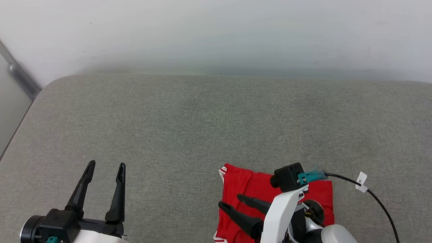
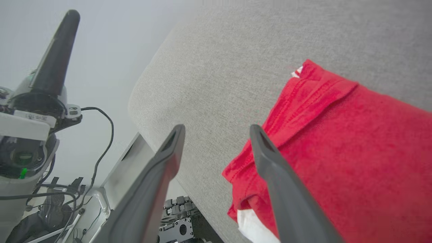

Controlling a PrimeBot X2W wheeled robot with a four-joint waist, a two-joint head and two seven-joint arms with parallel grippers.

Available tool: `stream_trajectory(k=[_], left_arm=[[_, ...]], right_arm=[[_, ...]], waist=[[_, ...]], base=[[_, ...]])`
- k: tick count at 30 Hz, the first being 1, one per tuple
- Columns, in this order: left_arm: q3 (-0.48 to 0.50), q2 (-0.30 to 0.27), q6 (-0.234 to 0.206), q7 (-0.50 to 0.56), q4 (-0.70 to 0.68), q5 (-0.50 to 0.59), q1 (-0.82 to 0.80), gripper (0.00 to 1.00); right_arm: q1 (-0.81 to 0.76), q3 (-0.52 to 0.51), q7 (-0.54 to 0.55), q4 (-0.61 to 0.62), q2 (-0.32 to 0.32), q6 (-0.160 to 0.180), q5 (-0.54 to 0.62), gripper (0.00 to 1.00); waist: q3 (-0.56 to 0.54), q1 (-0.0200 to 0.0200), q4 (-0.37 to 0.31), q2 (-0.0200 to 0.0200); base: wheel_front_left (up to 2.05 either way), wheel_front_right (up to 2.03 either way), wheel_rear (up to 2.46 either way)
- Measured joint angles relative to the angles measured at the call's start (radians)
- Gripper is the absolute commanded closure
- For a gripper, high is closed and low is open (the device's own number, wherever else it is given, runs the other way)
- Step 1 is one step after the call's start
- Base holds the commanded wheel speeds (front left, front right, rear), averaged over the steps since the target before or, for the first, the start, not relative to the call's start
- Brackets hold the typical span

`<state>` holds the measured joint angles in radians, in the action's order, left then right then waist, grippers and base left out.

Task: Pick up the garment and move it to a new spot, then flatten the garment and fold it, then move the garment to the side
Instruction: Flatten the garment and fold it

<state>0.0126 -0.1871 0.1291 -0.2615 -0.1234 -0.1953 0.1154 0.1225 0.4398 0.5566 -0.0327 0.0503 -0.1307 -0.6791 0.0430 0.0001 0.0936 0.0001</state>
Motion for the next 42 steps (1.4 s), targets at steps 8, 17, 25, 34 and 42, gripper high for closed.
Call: stream_trajectory(k=[8, 17, 25, 34, 42], left_arm=[[-0.002, 0.004, 0.000, 0.000, -0.005, 0.000, 0.000, 0.00], [-0.015, 0.010, 0.000, 0.000, -0.016, -0.011, -0.012, 0.00], [-0.029, 0.021, 0.000, 0.000, -0.022, -0.029, -0.016, 0.00], [-0.035, 0.023, 0.000, 0.000, -0.025, -0.047, -0.010, 0.00], [-0.048, 0.020, 0.000, 0.000, -0.017, -0.046, -0.003, 0.00]], right_arm=[[0.105, -0.109, -0.035, 0.059, 0.034, 0.000, 0.214, 0.00], [0.158, -0.232, -0.293, 0.055, 0.250, 0.000, 0.454, 0.00], [0.052, -0.416, -0.483, 0.060, 0.208, 0.000, 0.505, 0.00], [-0.098, -0.499, -0.627, 0.131, 0.106, 0.000, 0.515, 0.00], [-0.138, -0.483, -0.645, 0.150, 0.083, 0.000, 0.522, 0.00]], waist=[[-0.010, 0.0000, -0.038, 0.0000], [-0.007, 0.0000, -0.076, 0.0000], [-0.004, 0.0000, -0.093, 0.0000], [0.002, 0.0000, -0.103, 0.0000], [0.006, 0.0000, -0.102, -0.0001]], base=[[0.00, 0.00, 0.00], [0.00, 0.00, 0.00], [0.00, 0.00, 0.00], [0.00, 0.00, 0.00], [0.00, 0.00, 0.00]])
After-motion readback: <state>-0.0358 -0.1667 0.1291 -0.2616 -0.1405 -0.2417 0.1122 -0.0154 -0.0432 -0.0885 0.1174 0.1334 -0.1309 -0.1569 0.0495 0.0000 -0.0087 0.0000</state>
